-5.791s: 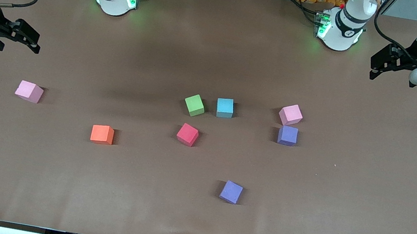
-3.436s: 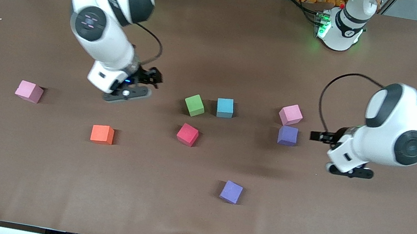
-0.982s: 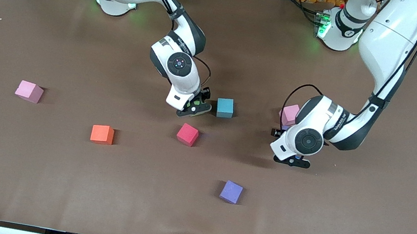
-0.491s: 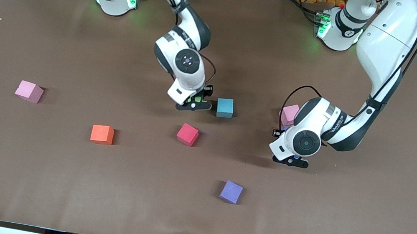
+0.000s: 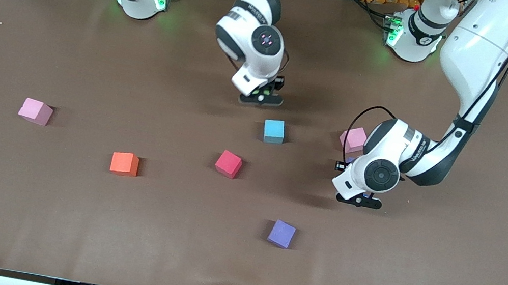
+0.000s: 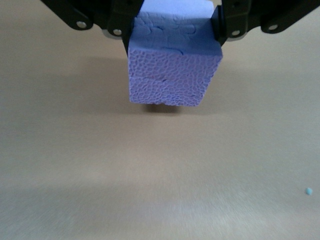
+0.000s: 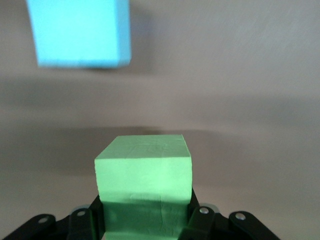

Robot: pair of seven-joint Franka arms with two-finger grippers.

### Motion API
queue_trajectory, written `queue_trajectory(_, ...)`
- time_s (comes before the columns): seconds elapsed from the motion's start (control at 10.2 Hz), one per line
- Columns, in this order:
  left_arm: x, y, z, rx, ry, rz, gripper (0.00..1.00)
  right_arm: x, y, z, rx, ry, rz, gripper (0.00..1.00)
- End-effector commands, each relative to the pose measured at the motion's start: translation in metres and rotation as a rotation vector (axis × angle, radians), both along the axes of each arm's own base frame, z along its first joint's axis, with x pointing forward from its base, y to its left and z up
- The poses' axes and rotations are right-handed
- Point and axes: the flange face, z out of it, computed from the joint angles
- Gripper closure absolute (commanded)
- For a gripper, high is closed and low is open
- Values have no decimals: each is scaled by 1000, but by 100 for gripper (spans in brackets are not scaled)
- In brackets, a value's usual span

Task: Arrange blocks into number 1
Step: 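Place the green block with the right gripper while the left gripper carries purple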

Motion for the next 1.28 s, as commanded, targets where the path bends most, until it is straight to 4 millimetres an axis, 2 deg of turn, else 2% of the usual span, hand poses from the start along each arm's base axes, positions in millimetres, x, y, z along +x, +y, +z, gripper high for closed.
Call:
queue_trajectory(0.0, -3, -7, 38, 8, -45, 26, 100, -44, 6, 0, -24, 7, -24, 100)
queue_trajectory(0.1, -6, -19, 45, -9, -42, 53, 100, -61, 4, -2, -20, -1, -37, 100)
queue_trajectory(0.2, -14, -44, 52, -27, -44, 67, 100, -84, 1, -8, 5, -23, -37, 100)
queue_trajectory(0.29, -21, -59, 54, -24, -37, 89, 100, -95, -5, -17, 21, -33, -55, 100)
queue_trajectory(0.39, -30, -81, 59, -34, -39, 95, 100, -109, -1, -23, 22, -30, -54, 100)
queue_trajectory(0.69, -61, -131, 59, -38, -19, 115, 100, -126, 0, -31, 9, -22, -49, 100)
queue_trajectory(0.79, -76, -149, 59, -40, -1, 115, 100, -131, -1, -34, 15, -24, -44, 92)
queue_trajectory(0.88, -88, -167, 60, -39, 0, 119, 100, -132, -2, -36, 12, -27, -35, 75)
queue_trajectory(0.98, -100, -184, 55, -33, 16, 153, 100, -132, -3, -39, 11, -26, -28, 28)
queue_trajectory(1.08, -113, -208, 51, -36, 21, 137, 100, -129, -5, -40, 6, -24, -37, 0)
queue_trajectory(1.18, -119, -213, 46, -25, 27, 145, 100, -123, -7, -34, 1, -31, -44, 0)
